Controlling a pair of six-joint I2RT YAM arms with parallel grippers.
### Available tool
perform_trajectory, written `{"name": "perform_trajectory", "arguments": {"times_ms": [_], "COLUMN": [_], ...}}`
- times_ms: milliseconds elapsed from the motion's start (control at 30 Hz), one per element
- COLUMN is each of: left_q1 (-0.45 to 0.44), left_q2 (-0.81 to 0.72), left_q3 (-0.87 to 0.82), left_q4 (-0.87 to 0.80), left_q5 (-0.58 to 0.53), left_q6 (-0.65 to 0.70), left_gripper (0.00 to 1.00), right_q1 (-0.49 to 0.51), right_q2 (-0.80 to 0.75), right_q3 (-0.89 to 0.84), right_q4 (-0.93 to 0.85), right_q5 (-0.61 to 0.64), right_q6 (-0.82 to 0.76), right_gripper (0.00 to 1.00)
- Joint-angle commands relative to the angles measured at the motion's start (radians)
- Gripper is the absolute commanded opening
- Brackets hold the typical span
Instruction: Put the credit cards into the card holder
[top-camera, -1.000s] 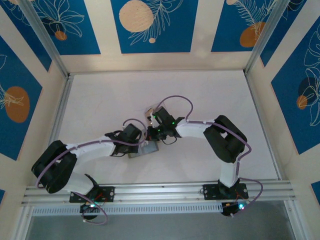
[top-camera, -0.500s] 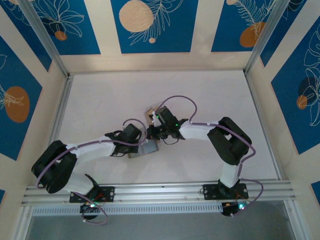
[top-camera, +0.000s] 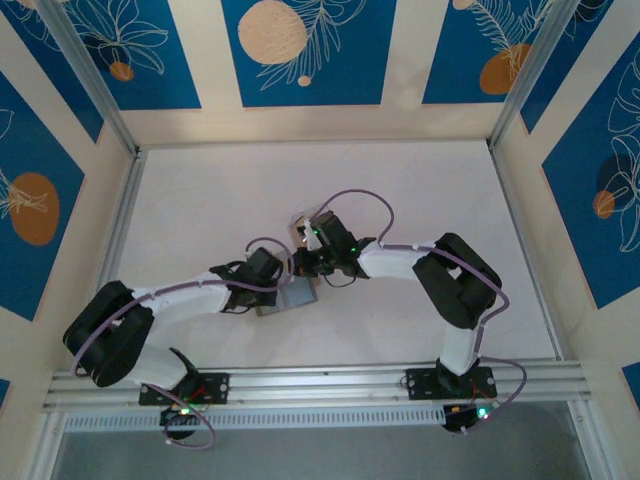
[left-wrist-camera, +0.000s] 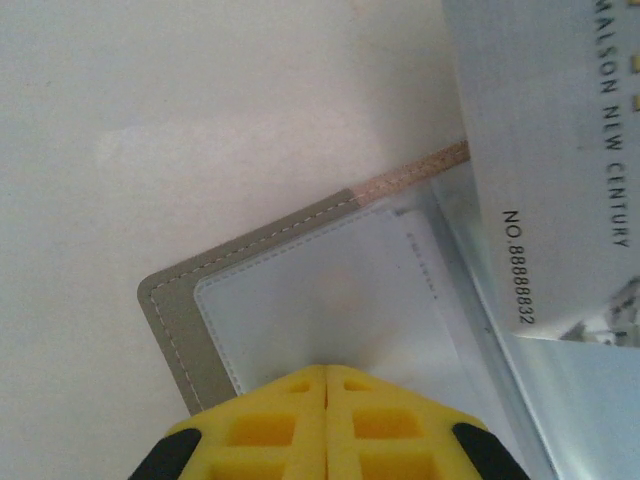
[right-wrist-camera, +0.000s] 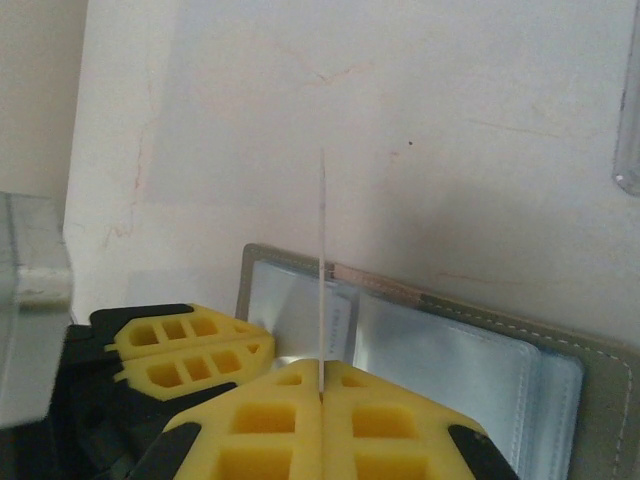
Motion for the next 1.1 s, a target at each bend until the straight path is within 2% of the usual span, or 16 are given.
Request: {"name": "perform_trajectory", "arguments": {"times_ms": [0, 300, 1067], "left_q1": [0.008, 0.008, 0.008], "left_q2": [0.003, 0.0, 0.011], "left_q3": [-0.034, -0.034, -0.016], "left_q4": [-0.078, -0.084, -0.084], "left_q5": [-0.009, -0.012, -0.012], "left_q6": [-0.006, -0.004, 0.0], "left_gripper": [0.06, 0.06, 0.06], "right_q1": [-0.007, -0.006, 0.028], "right_q2": [0.036, 0.099, 0.076], "right_q3": [0.037, 0.053, -0.08], "right_q4": [0.025, 0.057, 0.109], "right_q5": [-0.024, -0.047, -0.084], "right_q6": [0.011, 0.027, 0.043], "right_gripper": [0.0, 0.0, 0.0]}}
